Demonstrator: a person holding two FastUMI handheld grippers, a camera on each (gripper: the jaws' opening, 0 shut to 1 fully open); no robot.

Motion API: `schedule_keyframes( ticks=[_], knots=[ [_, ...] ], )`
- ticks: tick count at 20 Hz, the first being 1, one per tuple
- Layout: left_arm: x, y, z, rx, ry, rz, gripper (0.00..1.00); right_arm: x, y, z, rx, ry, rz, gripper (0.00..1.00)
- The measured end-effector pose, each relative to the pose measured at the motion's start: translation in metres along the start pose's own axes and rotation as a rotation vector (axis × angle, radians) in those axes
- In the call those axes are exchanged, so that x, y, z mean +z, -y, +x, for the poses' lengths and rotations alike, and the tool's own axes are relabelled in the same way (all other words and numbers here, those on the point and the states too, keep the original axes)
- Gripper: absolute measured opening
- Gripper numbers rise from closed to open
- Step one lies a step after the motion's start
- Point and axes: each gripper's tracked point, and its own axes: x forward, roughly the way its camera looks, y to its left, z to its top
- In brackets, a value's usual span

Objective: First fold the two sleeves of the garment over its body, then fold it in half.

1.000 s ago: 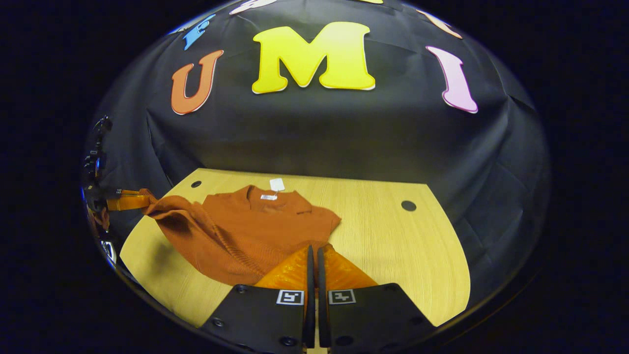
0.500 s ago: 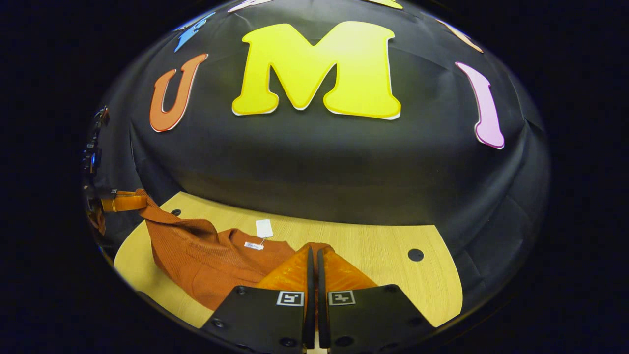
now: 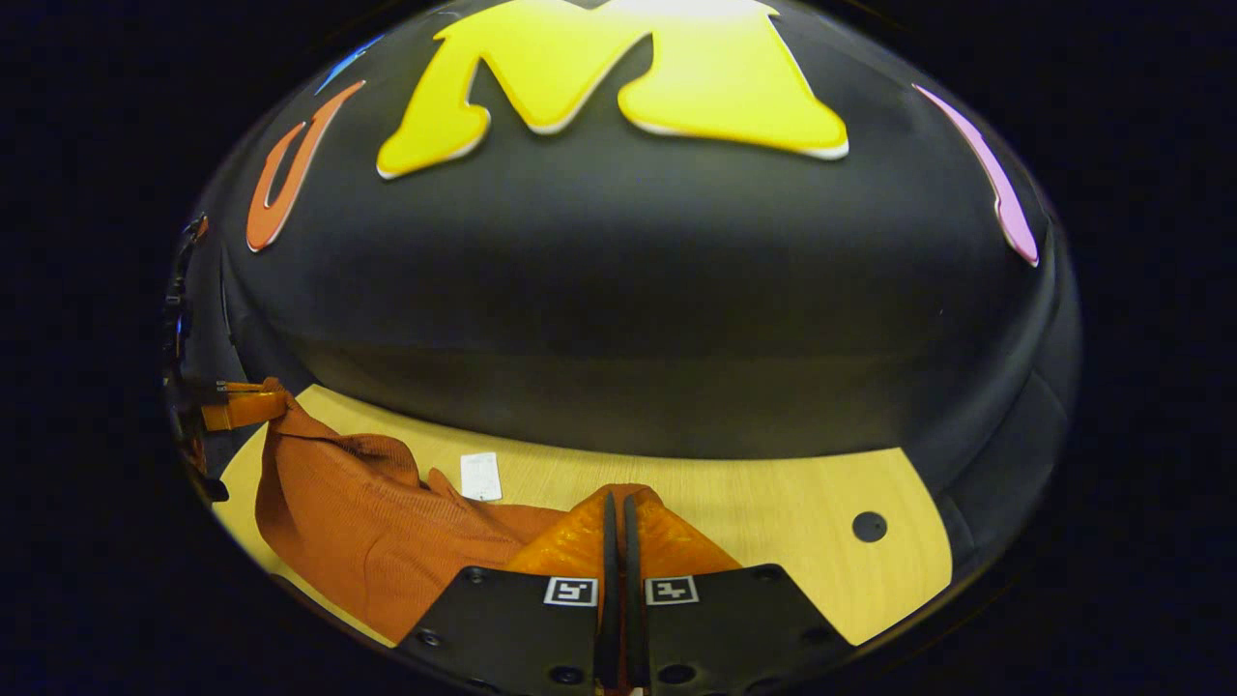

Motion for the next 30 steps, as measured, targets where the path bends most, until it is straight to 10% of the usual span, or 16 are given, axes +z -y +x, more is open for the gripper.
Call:
schedule_keyframes(
  ticks=[7, 11, 14, 30],
  knots=[
    [-0.046, -0.004, 0.043, 0.096, -0.100, 0.073, 0.19, -0.043, 0.028, 0.044, -0.078, -0.076, 0.064, 0.10],
    [-0.012, 0.003, 0.031, 0.091, -0.006, 0.046, 0.96, -0.032, 0.015, 0.038, -0.063, -0.047, 0.066, 0.20],
    [0.002, 0.003, 0.015, 0.098, 0.015, 0.056, 0.99, 0.001, 0.016, 0.019, -0.080, 0.036, 0.013, 0.77],
    [0.164, 0.031, -0.257, 0.131, 0.433, -0.066, 0.99, 0.150, -0.043, -0.254, -0.064, 0.497, -0.025, 0.83]
  ],
)
